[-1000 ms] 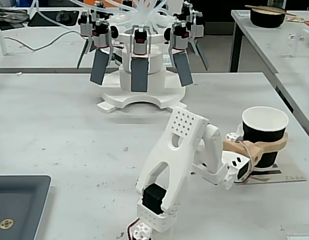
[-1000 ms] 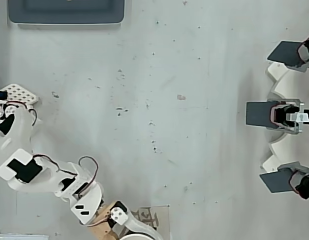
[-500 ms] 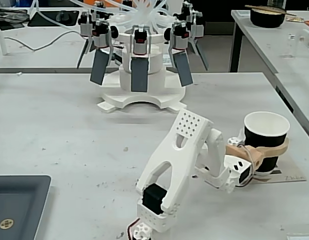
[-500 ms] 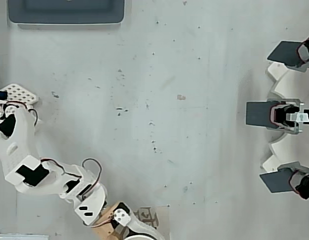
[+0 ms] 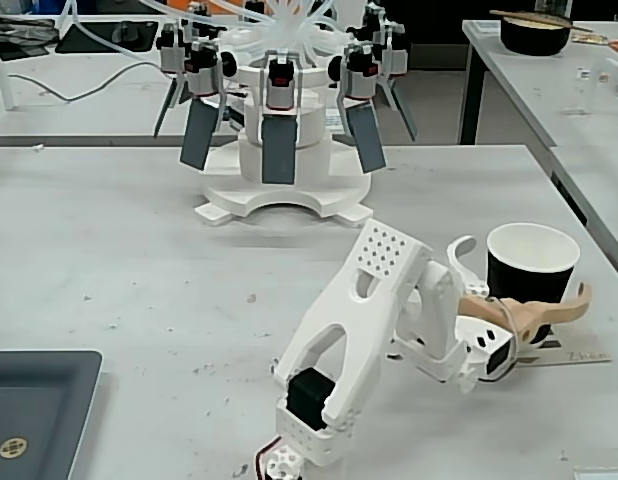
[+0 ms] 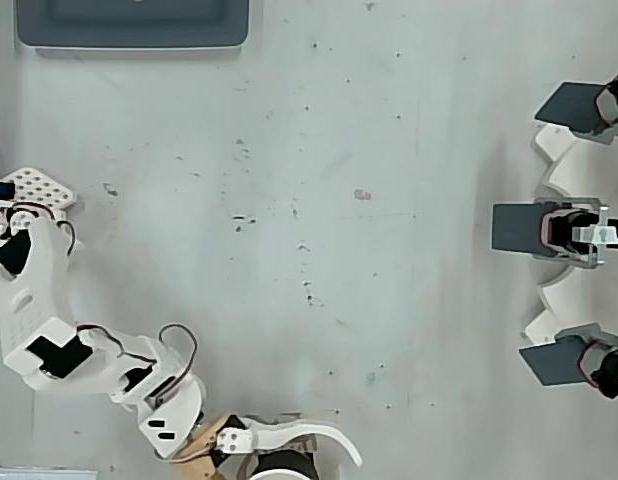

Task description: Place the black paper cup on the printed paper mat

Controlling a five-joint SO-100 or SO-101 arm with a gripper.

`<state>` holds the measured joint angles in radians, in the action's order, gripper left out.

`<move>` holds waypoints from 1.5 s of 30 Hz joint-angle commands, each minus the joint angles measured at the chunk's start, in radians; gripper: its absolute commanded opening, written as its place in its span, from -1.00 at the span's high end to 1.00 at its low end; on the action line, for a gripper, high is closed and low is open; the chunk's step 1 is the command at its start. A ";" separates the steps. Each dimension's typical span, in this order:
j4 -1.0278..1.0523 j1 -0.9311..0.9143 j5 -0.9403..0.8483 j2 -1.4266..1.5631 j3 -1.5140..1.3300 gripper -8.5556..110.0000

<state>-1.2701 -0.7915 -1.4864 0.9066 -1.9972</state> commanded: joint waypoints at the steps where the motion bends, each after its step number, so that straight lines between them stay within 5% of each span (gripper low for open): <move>1: 0.018 -0.037 -0.009 0.071 0.028 -0.04; 25: 0.005 -0.025 -0.012 0.736 -0.589 -0.13; 45: 0.002 0.238 -0.020 1.289 -0.989 0.13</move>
<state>-1.2548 -0.5906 -1.4956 2.1307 -2.9805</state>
